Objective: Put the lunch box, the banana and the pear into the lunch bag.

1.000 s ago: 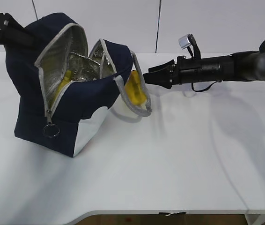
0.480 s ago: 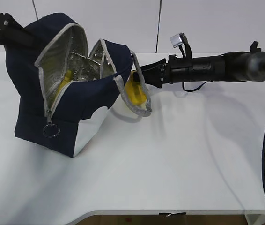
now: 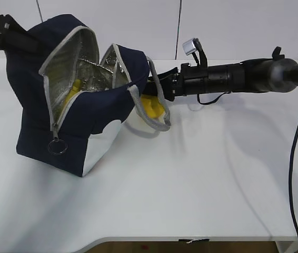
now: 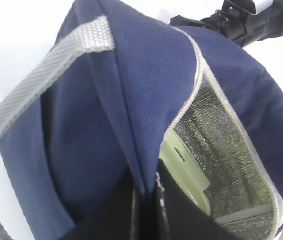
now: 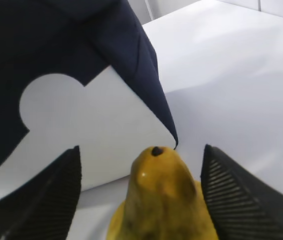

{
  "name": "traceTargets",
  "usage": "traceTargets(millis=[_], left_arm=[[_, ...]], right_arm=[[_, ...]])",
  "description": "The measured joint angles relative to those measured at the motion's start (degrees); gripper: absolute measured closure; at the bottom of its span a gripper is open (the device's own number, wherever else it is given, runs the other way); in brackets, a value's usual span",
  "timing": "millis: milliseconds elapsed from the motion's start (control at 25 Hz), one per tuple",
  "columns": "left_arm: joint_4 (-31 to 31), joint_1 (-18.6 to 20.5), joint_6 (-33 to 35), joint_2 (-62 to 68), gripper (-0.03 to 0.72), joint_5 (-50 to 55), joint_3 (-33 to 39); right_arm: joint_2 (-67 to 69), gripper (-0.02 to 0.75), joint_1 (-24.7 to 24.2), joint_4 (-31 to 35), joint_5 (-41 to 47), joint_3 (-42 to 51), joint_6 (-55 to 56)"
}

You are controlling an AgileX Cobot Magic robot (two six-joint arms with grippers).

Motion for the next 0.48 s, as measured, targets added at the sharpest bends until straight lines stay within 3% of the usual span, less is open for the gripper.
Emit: traceTargets(millis=[320,480], left_arm=[[0.00,0.00,0.00,0.00,0.690,0.00,0.00],[0.00,0.00,0.00,0.00,0.690,0.00,0.00]], right_arm=[[0.00,0.160,0.10,-0.30,-0.58,0.00,0.00],[0.00,0.226,0.10,-1.27,-2.13,0.00,0.00]])
